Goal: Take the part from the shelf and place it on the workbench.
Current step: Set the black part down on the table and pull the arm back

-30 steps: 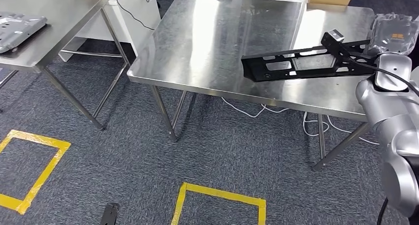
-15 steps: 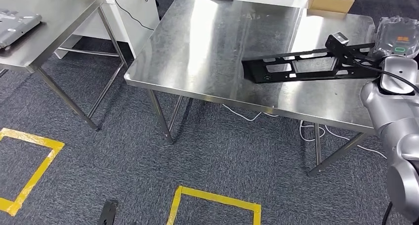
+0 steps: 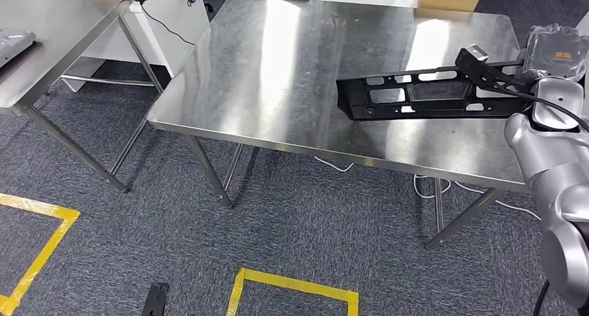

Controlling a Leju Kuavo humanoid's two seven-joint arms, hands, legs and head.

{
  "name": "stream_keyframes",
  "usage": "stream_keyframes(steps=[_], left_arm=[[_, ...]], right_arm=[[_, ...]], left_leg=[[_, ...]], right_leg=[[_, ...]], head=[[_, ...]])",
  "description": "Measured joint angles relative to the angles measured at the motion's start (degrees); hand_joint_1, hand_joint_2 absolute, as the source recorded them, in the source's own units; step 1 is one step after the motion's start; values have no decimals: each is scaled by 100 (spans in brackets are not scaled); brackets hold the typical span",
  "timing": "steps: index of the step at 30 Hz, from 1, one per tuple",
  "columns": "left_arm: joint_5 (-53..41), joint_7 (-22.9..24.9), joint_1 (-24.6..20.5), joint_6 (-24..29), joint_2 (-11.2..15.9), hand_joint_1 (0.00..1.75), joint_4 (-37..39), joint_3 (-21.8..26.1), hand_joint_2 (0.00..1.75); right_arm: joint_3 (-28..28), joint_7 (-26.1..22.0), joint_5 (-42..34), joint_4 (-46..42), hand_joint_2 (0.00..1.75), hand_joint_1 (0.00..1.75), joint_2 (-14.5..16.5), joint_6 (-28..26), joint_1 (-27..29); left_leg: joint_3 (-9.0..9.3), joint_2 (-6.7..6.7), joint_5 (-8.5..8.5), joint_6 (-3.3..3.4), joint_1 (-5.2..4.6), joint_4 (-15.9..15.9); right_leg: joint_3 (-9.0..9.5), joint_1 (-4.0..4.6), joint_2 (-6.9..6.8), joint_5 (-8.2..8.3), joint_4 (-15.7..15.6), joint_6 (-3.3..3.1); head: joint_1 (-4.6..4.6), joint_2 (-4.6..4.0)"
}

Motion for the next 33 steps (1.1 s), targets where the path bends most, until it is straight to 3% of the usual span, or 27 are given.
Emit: stream_keyframes(steps=[1,2,4,6,8,11,12,14,16,17,19,20,21,24,27,30,31,32,33], left_arm=[[1,0,7,0,-1,0,0,2,175],[2,0,12,0,-1,0,0,3,175],[3,-3,14,0,4,0,0,9,175],[-4,-10,12,0,21,0,0,16,175],[-20,-17,10,1,32,0,0,20,175],[-43,-20,5,3,25,0,-2,20,175],[-45,-19,-1,3,19,0,-3,20,175],[-47,-17,-10,2,-3,0,-4,19,175],[-47,-13,-9,-1,-27,0,-3,17,175],[-47,-10,-7,-1,-38,0,-2,17,175],[-47,-7,-5,-2,-48,0,-2,17,175],[-47,-5,-7,-1,-42,0,-2,19,175],[-49,-3,-9,0,-37,0,-2,19,175],[-54,1,-7,2,-39,0,-1,19,175],[-54,1,-6,1,-41,0,0,17,175],[-54,0,-3,-1,-41,0,0,18,175],[-54,-1,0,-2,-43,0,0,18,175],[-54,-2,1,-3,-43,0,0,19,175],[-54,-3,1,-4,-43,0,0,19,175]], right_arm=[[0,0,0,2,175,175,8,0,1],[0,0,0,4,175,175,16,-1,2],[0,-1,0,7,175,175,33,-2,-2],[0,-1,-1,16,175,175,39,-11,-8],[0,-1,-5,28,175,175,26,-29,-4],[2,-7,-10,27,175,175,-26,-66,19],[3,-10,-10,28,175,175,-48,-79,16],[4,-14,-10,36,175,175,-96,-95,19],[4,-14,-11,46,175,175,-121,-96,58],[4,-14,-11,50,175,175,-128,-96,75],[4,-14,-11,55,175,175,-136,-96,82],[5,-14,-10,61,175,175,-138,-96,74],[5,-15,-9,67,175,175,-143,-95,71],[7,-15,-8,80,175,175,-164,-89,102],[7,-16,-6,79,175,175,-168,-87,98],[7,-11,-3,79,175,175,-160,-85,93],[7,-3,-3,79,175,175,-156,-83,99],[7,9,-2,79,175,175,-152,-80,106],[7,20,-2,79,175,175,-149,-79,112]], left_leg=[[-158,-1,28,22,-5,169],[-212,-6,172,68,-17,119],[-34,-31,699,255,-89,-544],[219,-52,1032,488,-183,-1198],[312,-56,1027,592,-241,-1401],[545,-56,1065,609,-232,-1718],[638,-54,1098,610,-214,-1832],[733,-55,1102,589,-196,-1916],[784,-59,1043,531,-191,-1903],[806,-61,999,495,-182,-1878],[820,-63,864,384,-154,-1746],[800,-65,777,318,-154,-1647],[775,-65,697,263,-162,-1550],[729,-69,566,193,-172,-1413],[619,-57,399,103,-119,-1110],[34,-56,37,20,-76,-91],[-150,-56,24,21,-68,139],[-240,-56,129,40,-66,163],[-215,-57,350,78,-71,-44]], right_leg=[[29,28,12,-24,0,-24],[63,58,25,-47,-1,-44],[146,114,52,-96,-11,-64],[206,141,67,-134,-41,-58],[229,130,70,-152,-89,-27],[234,167,40,-190,-82,8],[151,184,22,-253,90,-7],[-238,168,-1,-469,780,-45],[-609,130,-4,-557,1296,8],[-653,103,-8,-465,1250,80],[-429,31,-51,-83,578,274],[-274,17,-73,68,253,340],[-170,12,-80,142,37,340],[-122,26,-46,73,10,149],[-59,-2,-14,10,22,31],[29,19,-2,-63,22,-54],[58,31,6,-89,22,-61],[94,42,15,-117,22,-58],[138,53,23,-147,21,-54]], head=[[1,0],[-1,0],[1,0],[16,0],[-2,0],[-21,0],[-11,0],[3,0],[9,0],[10,0],[13,0],[23,0],[27,1],[-18,1],[-37,0],[-36,0],[-37,0],[-36,0],[-37,0]])
